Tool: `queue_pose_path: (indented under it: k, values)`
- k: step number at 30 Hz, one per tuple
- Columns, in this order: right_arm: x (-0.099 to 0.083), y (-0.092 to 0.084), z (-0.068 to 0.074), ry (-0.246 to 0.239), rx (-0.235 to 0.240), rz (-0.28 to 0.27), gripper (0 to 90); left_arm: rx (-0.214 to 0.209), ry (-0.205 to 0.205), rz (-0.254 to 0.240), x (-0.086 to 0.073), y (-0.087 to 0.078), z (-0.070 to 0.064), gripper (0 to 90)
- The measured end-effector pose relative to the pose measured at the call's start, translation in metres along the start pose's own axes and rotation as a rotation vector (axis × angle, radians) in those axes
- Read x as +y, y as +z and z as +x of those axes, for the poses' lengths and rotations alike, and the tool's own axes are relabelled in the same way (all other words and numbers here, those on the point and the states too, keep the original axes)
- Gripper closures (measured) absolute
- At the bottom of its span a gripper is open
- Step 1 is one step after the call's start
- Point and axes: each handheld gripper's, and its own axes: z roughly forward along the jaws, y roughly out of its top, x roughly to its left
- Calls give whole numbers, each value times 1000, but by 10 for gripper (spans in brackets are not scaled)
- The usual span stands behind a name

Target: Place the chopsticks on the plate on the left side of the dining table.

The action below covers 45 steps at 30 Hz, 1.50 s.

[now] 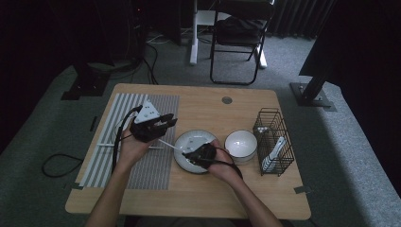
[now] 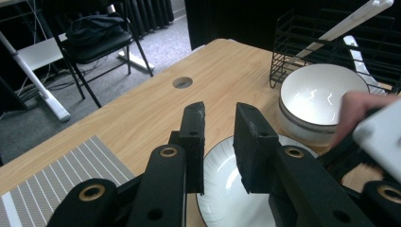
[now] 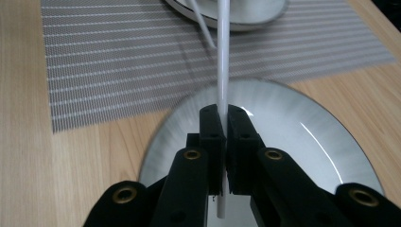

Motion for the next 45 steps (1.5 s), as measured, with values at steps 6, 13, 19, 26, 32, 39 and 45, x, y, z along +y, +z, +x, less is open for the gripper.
queue_pose_path:
  k: [6,13,19,26,32,39,45]
  values:
    - [24,28,8,-59,56,21,868,15,-8,8,0,-4,8,735]
    - [49,62,13,-124,99,70,867,17,-34,21,-4,-13,18,710]
    - [60,84,14,-147,119,108,868,25,-45,0,-4,-21,23,710]
    - [70,99,14,-177,128,135,867,43,-55,-11,-5,-28,27,711]
    - [72,108,12,-174,134,151,866,102,-69,7,-13,-35,35,709]
    - [71,113,9,-173,137,156,866,161,-80,44,-31,-42,39,704]
    - [72,114,9,-175,140,150,865,210,-123,64,-56,-50,42,702]
